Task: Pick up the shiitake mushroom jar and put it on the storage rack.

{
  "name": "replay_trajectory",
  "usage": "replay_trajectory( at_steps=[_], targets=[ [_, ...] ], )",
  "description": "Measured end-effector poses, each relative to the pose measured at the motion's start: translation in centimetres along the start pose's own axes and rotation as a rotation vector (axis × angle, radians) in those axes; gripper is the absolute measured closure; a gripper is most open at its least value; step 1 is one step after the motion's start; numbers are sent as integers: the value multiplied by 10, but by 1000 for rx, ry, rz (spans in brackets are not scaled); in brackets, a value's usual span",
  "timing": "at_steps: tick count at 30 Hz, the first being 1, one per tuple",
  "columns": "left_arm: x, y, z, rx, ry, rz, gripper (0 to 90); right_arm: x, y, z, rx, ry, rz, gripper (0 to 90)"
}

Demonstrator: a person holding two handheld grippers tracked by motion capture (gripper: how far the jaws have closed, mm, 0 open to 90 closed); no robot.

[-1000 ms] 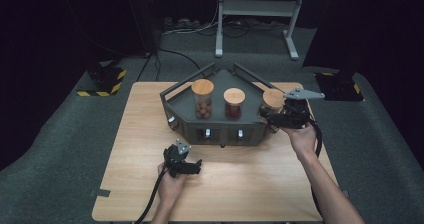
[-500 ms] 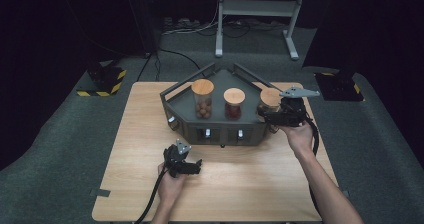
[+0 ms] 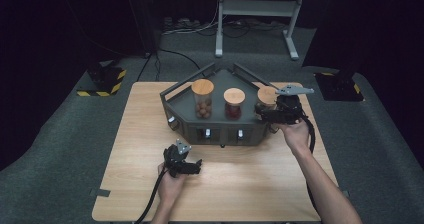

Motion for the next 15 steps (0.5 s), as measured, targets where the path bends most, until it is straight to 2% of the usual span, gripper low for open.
replay_trajectory(
  at_steps=[2, 3, 4, 7, 11, 13, 14, 15],
  targets=[
    [0, 0, 0, 0, -5, -6, 48, 0, 0, -1, 2, -2, 0, 250],
    [0, 1, -1, 0, 7, 10, 48, 0, 0, -2, 3, -4, -1, 250],
    [0, 0, 0, 0, 1, 2, 48, 0, 1, -2, 3, -5, -2, 250],
    [0, 1, 0, 0, 7, 10, 48, 0, 2, -4, 5, -6, -7, 250],
    [0, 0, 0, 0, -6, -7, 48, 0, 3, -7, 9, -10, -8, 250],
    [0, 0, 0, 1, 3, 6, 48, 0, 3, -8, 11, -13, -8, 250],
    [0, 0, 0, 0, -6, -6, 48, 0, 3, -9, 13, -15, -6, 250],
    [0, 0, 0, 1, 2, 5, 48, 0, 3, -10, 13, -17, -5, 250]
  ],
)
Point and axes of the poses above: each handheld gripper's, and its own axes: z roughly backward along the jaws, x roughly out of its underside, y roughly to its right, the point moved 4 cm from there along -z, roughly forward along the jaws, and after that the axes turned 2 degrees about -x, right-handed, at the moved point
